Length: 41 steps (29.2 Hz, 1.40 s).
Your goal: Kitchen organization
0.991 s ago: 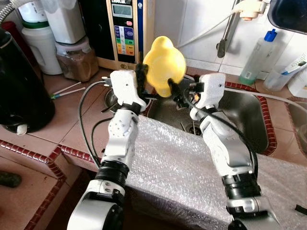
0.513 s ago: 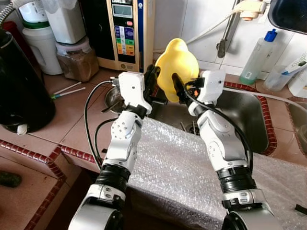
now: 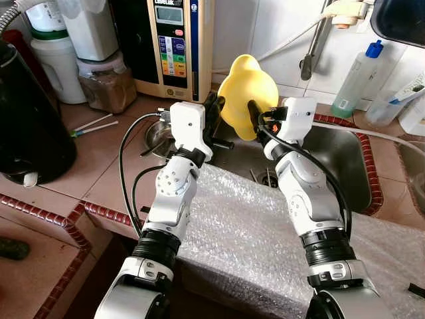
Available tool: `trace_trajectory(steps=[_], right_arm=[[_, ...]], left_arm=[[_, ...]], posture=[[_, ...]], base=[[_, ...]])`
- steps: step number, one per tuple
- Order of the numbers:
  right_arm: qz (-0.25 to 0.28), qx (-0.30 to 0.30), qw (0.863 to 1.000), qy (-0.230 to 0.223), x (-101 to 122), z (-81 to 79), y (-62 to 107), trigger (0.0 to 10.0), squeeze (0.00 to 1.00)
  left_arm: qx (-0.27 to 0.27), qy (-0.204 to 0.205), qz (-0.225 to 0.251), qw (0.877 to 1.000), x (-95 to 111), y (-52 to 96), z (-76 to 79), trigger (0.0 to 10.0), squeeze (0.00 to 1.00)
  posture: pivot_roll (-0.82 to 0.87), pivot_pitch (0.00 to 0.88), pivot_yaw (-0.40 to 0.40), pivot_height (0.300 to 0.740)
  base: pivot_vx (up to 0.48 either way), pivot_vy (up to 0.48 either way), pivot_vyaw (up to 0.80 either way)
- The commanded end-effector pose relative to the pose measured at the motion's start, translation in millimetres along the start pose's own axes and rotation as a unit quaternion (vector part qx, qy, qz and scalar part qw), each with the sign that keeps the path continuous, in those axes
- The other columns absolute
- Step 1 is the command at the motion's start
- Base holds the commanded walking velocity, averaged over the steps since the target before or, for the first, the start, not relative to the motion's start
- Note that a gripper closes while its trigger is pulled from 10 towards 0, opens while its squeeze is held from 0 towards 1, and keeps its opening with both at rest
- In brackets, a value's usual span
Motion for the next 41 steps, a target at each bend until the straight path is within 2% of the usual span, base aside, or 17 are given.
trace_trajectory(steps=[1,8,23,24,25,26,27,31,37,41], right_arm=[[0.008,-0.016,1.0,-0.001,6.6,8.0,-2.9,0.0,0.0],[0.009,-0.028,0.999,-0.022,4.6,11.9,-1.6,0.0,0.0],[0.014,-0.037,0.999,-0.023,4.7,15.1,-1.3,0.0,0.0],[0.014,-0.037,0.999,-0.023,4.2,15.1,-1.2,0.0,0.0],[0.013,-0.037,0.999,-0.023,3.9,15.1,-1.1,0.0,0.0],[0.013,-0.037,0.999,-0.023,3.6,15.2,-0.9,0.0,0.0],[0.012,-0.038,0.999,-0.023,3.0,15.7,-0.5,0.0,0.0],[0.012,-0.039,0.999,-0.021,3.1,16.9,-0.3,0.0,0.0],[0.013,-0.048,0.999,-0.002,4.7,24.6,-0.4,0.0,0.0],[0.01,-0.051,0.997,0.053,5.0,35.3,-0.5,0.0,0.0]], left_arm=[[-0.004,-0.009,0.016,1.0,8.2,-1.3,1.7,0.0,0.0],[-0.022,-0.005,0.026,0.999,10.0,2.3,15.1,0.0,0.0],[-0.027,-0.005,0.028,0.999,10.5,4.5,19.5,0.0,0.0],[-0.029,-0.001,0.026,0.999,9.8,4.8,20.5,4.8,0.35],[-0.029,0.0,0.025,0.999,9.5,4.9,20.9,4.8,0.35],[-0.028,0.007,0.024,0.999,9.0,4.9,21.0,10.0,1.0],[-0.038,0.029,0.023,0.999,8.7,5.0,23.7,10.0,1.0],[-0.043,0.037,0.017,0.998,6.5,5.7,25.6,10.0,1.0],[-0.081,0.042,-0.009,0.996,-3.5,10.2,36.3,10.0,1.0],[-0.108,0.039,-0.036,0.993,-13.5,15.4,40.8,10.0,1.0]], posture=[[0.04,0.0,-0.007,0.74],[0.04,0.0,-0.007,0.74],[0.04,0.0,-0.004,0.74],[0.04,0.0,-0.004,0.74],[0.04,0.0,-0.004,0.74],[0.04,0.0,-0.004,0.74],[0.04,0.0,-0.005,0.74],[0.04,0.0,-0.005,0.74],[0.04,0.0,-0.006,0.74],[0.05,0.0,-0.007,0.74]], base=[[0.0,0.0,0.0],[0.0,0.0,0.0],[0.0,0.0,0.0],[0.0,0.0,0.0],[0.0,0.0,0.0],[0.0,0.0,0.0],[0.0,0.0,0.0],[0.0,0.0,0.0],[0.0,0.0,0.0],[0.0,0.0,0.0]])
Point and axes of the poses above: a point about 5 cm out from each wrist's last joint towards the gripper, its own y axis pointing back from the gripper into the wrist, its own x axis along the axis of the wrist's last joint, z = x × y, the point moved 6 cm from there along -y, pointing out of the wrist towards the gripper, and after that the axes turned 11 degrees about -y, right-handed, at the moved point
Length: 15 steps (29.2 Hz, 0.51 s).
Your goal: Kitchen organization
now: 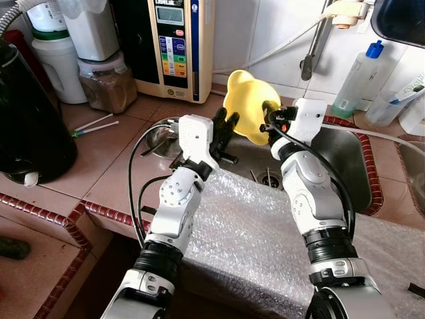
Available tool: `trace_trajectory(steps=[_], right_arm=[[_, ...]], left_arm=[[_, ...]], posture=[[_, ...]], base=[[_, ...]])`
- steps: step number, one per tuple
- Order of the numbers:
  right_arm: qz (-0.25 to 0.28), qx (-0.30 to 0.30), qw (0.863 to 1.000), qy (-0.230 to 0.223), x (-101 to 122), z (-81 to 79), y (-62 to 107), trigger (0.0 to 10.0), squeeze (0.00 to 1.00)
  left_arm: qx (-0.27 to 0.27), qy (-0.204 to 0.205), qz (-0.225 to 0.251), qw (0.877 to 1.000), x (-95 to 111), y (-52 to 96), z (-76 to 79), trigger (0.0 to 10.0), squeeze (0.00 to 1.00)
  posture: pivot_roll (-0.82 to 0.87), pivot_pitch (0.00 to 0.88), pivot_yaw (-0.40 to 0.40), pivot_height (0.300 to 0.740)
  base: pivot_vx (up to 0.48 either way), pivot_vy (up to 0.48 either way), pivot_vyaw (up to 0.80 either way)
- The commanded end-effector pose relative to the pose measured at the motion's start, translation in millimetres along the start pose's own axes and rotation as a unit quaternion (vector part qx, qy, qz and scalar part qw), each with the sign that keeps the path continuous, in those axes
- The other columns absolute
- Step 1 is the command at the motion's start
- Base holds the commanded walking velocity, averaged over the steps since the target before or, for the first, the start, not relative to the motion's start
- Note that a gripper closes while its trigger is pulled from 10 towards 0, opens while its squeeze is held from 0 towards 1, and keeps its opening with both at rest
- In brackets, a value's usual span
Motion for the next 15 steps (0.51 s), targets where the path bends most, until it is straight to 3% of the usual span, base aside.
trace_trajectory(steps=[1,5,6,7,10,15], right_arm=[[0.014,0.006,1.0,0.024,8.9,-0.5,-4.3,0.0,0.0],[0.009,-0.004,0.996,0.094,4.5,16.4,-5.5,0.0,0.0],[0.009,-0.004,0.996,0.094,4.5,16.4,-5.5,0.0,0.0],[0.007,-0.001,0.991,0.133,3.6,20.4,-5.4,0.0,0.0],[0.001,-0.006,0.991,0.137,1.7,26.3,-5.6,0.0,0.0],[-0.018,-0.014,0.982,0.188,-5.6,41.5,-3.8,0.0,0.0]], left_arm=[[-0.017,-0.004,-0.007,1.0,-1.8,1.9,4.2,10.0,1.0],[-0.018,-0.006,-0.027,0.999,-9.0,6.5,2.0,10.0,1.0],[-0.018,-0.006,-0.027,0.999,-9.0,6.5,2.0,10.0,1.0],[-0.027,-0.008,-0.037,0.999,-12.1,8.4,4.5,10.0,1.0],[-0.037,-0.012,-0.044,0.998,-15.0,10.2,7.5,10.0,1.0],[-0.051,-0.016,-0.07,0.996,-24.7,15.7,12.8,10.0,1.0]], posture=[[0.05,0.0,-0.007,0.74],[0.05,0.0,-0.01,0.74],[0.05,0.0,-0.01,0.74],[0.06,0.0,-0.015,0.74],[0.06,0.0,-0.015,0.74],[0.07,0.0,-0.016,0.74]], base=[[0.0,0.0,0.0],[0.0,0.0,0.0],[0.0,0.0,0.0],[0.0,0.0,0.0],[0.0,0.0,0.0],[0.0,0.0,0.0]])
Point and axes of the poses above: a point about 5 cm out from each wrist's last joint towards the gripper, its own y axis pointing back from the gripper into the wrist, its own x axis along the axis of the wrist's last joint, z = x × y, the point moved 6 cm from there along -y, pointing out of the wrist towards the gripper, and after that the axes turned 11 degrees about -y, right-handed, at the moved point
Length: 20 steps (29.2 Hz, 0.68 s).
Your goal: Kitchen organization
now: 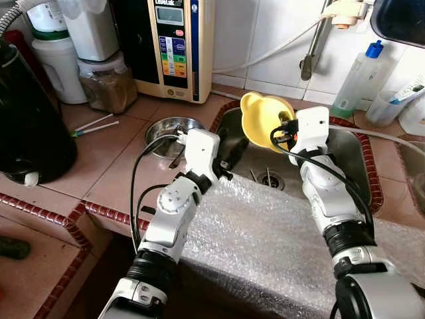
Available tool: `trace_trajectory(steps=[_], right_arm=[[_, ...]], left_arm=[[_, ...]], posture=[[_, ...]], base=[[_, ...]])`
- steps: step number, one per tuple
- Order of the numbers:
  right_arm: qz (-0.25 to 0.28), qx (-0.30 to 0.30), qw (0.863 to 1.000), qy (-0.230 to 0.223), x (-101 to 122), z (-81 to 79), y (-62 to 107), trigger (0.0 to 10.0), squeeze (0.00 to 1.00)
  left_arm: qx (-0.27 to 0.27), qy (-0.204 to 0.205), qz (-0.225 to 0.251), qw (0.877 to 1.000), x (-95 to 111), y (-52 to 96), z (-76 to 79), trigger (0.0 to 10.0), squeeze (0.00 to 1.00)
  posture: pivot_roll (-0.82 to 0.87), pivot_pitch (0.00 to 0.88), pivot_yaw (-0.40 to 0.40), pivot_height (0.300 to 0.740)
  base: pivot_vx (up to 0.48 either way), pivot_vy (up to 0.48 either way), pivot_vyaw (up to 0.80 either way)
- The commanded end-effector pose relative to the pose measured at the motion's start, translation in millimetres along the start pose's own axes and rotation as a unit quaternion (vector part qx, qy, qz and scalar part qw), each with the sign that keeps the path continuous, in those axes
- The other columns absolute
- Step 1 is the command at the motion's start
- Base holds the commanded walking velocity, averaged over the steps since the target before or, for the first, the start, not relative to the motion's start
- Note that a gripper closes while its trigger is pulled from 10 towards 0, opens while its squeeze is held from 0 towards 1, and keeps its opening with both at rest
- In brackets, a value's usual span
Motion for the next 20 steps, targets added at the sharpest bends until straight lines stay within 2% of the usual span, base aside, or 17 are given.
trace_trajectory(steps=[1,3,7,14,20], right_arm=[[0.004,-0.002,0.999,0.041,1.3,6.2,-1.8,0.0,0.0],[-0.005,0.001,0.996,0.089,-7.0,11.0,0.9,0.0,0.0],[-0.038,-0.003,0.992,0.122,-24.0,19.1,6.0,0.0,0.0],[-0.084,0.003,0.984,0.158,-51.9,21.6,16.5,0.0,0.0],[-0.083,-0.004,0.981,0.173,-55.7,24.3,19.5,0.0,0.0]], left_arm=[[-0.021,-0.009,-0.011,1.0,-1.2,0.9,6.8,10.0,1.0],[-0.024,-0.004,-0.024,0.999,-5.4,2.7,7.5,10.0,1.0],[-0.022,-0.002,-0.024,0.999,-4.9,2.8,5.2,10.0,1.0],[-0.039,-0.004,-0.03,0.999,-4.6,1.4,13.2,10.0,1.0],[-0.04,-0.006,-0.036,0.999,-6.3,2.2,14.3,10.0,1.0]], posture=[[0.07,0.0,-0.014,0.74],[0.07,0.0,-0.011,0.74],[0.07,0.0,-0.002,0.74],[0.07,0.0,0.008,0.74],[0.07,0.0,0.01,0.74]], base=[[0.0,0.0,0.0],[0.0,0.0,0.0],[0.0,0.0,0.0],[0.0,0.0,0.0],[0.0,0.0,0.0]])
Point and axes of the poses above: a point about 5 cm out from each wrist's last joint towards the gripper, its own y axis pointing back from the gripper into the wrist, its own x axis along the axis of the wrist's last joint, z = x × y, the point moved 6 cm from there along -y, pointing out of the wrist towards the gripper, and after that the axes turned 11 degrees about -y, right-handed, at the moved point
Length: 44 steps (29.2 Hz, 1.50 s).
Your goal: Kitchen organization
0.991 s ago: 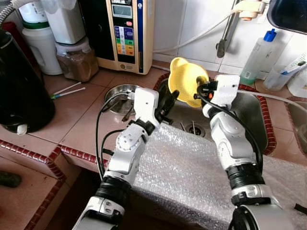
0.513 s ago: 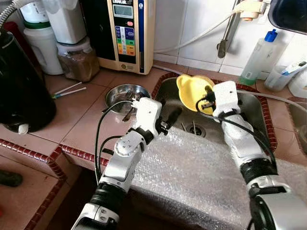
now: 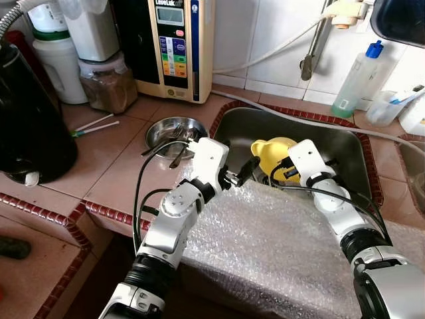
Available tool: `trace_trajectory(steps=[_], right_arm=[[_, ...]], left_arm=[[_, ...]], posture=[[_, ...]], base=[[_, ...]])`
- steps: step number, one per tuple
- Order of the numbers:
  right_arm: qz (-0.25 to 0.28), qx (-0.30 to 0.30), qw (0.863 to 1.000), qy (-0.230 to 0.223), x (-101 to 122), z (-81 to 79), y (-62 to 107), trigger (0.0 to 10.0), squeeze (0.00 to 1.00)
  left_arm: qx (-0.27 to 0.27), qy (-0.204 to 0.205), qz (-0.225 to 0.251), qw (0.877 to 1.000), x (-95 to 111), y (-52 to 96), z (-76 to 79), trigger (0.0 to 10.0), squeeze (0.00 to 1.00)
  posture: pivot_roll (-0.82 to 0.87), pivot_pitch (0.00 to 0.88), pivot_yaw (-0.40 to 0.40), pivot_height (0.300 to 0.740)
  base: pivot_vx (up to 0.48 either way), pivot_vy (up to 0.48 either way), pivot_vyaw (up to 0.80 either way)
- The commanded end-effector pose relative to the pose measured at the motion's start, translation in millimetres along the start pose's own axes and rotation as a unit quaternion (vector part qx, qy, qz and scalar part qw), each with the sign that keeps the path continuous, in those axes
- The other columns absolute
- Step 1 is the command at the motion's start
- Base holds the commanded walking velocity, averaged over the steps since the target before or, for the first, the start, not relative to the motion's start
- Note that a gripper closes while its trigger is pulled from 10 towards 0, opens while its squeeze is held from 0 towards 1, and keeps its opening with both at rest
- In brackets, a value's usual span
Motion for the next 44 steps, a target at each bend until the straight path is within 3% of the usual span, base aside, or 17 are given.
trace_trajectory(steps=[1,7,8,9,10,11,12,14,15,16,17,33,41,43,44], right_arm=[[-0.002,-0.004,1.0,0.011,1.0,3.8,-1.4,0.0,0.0],[-0.028,0.008,1.0,0.007,-10.2,-3.1,0.3,0.4,0.0],[-0.036,0.009,0.999,0.002,-13.7,-3.6,0.9,3.5,0.0],[-0.042,0.009,0.999,-0.002,-16.1,-4.0,1.4,3.5,0.0],[-0.056,0.009,0.998,-0.002,-21.2,-4.4,2.3,8.6,0.0],[-0.065,0.009,0.998,-0.002,-24.7,-4.5,3.0,8.6,0.0],[-0.061,0.006,0.998,-0.005,-23.8,-2.8,3.2,10.0,0.0],[-0.057,0.003,0.998,-0.013,-23.1,-0.7,3.4,10.0,0.0],[-0.057,0.002,0.998,-0.018,-23.3,0.8,3.6,10.0,0.21],[-0.059,0.001,0.998,-0.021,-24.1,2.1,3.8,10.0,0.56],[-0.061,0.0,0.998,-0.024,-24.9,3.2,4.0,10.0,1.0],[-0.07,0.017,0.996,-0.055,-28.9,-5.1,5.5,10.0,1.0],[-0.075,0.021,0.991,-0.106,-30.3,-5.7,5.8,10.0,1.0],[-0.071,0.039,0.985,-0.154,-26.9,-12.7,4.7,10.0,1.0],[-0.071,0.039,0.985,-0.154,-26.9,-12.7,4.7,10.0,1.0]], left_arm=[[-0.006,-0.003,0.001,1.0,2.2,0.6,2.2,10.0,1.0],[-0.011,-0.005,-0.008,1.0,-1.0,1.7,3.7,10.0,1.0],[-0.014,-0.007,-0.012,1.0,-2.6,1.7,4.5,10.0,1.0],[-0.015,-0.009,-0.016,1.0,-3.8,1.7,5.1,10.0,1.0],[-0.015,-0.015,-0.024,0.999,-7.0,1.8,5.0,10.0,1.0],[-0.014,-0.019,-0.03,0.999,-9.2,1.8,4.7,10.0,1.0],[-0.013,-0.018,-0.035,0.999,-11.3,2.0,4.5,10.0,1.0],[-0.011,-0.014,-0.039,0.999,-12.9,2.2,4.2,10.0,1.0],[-0.01,-0.014,-0.041,0.999,-13.5,2.5,3.8,10.0,1.0],[-0.009,-0.014,-0.042,0.999,-14.0,2.8,3.2,10.0,1.0],[-0.008,-0.013,-0.046,0.999,-15.4,3.3,2.8,10.0,1.0],[-0.01,-0.015,-0.061,0.998,-20.0,2.5,4.7,10.0,1.0],[-0.007,-0.015,-0.062,0.998,-20.0,1.8,4.0,10.0,1.0],[-0.008,-0.016,-0.061,0.998,-19.8,1.6,4.1,10.0,1.0],[-0.008,-0.016,-0.061,0.998,-19.8,1.6,4.1,10.0,1.0]], posture=[[0.07,0.0,0.011,0.74],[0.07,0.0,0.012,0.74],[0.07,0.0,0.013,0.74],[0.07,0.0,0.013,0.74],[0.07,0.0,0.011,0.74],[0.07,0.0,0.011,0.74],[0.07,0.0,0.008,0.74],[0.07,0.0,0.006,0.74],[0.07,0.0,0.004,0.74],[0.07,0.0,0.004,0.74],[0.07,0.0,0.001,0.74],[0.07,0.0,0.002,0.74],[0.07,0.0,0.0,0.74],[0.07,0.0,0.0,0.74],[0.07,0.0,0.0,0.74]], base=[[0.0,0.0,0.0],[0.0,0.0,0.0],[0.0,0.0,0.0],[0.0,0.0,0.0],[0.0,0.0,0.0],[0.0,0.0,0.0],[0.0,0.0,0.0],[0.0,0.0,0.0],[0.0,0.0,0.0],[0.0,0.0,0.0],[0.0,0.0,0.0],[0.0,0.0,0.0],[0.0,0.0,0.0],[0.0,0.0,0.0],[0.0,0.0,0.0]])
Point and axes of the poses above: a point about 5 cm out from each wrist's last joint towards the gripper, its own y axis pointing back from the gripper into the wrist, its own x axis along the axis of the wrist's last joint, z = x × y, the point moved 6 cm from there along -y, pointing out of the wrist towards the gripper, and after that the axes turned 11 degrees about -y, right-handed, at the moved point
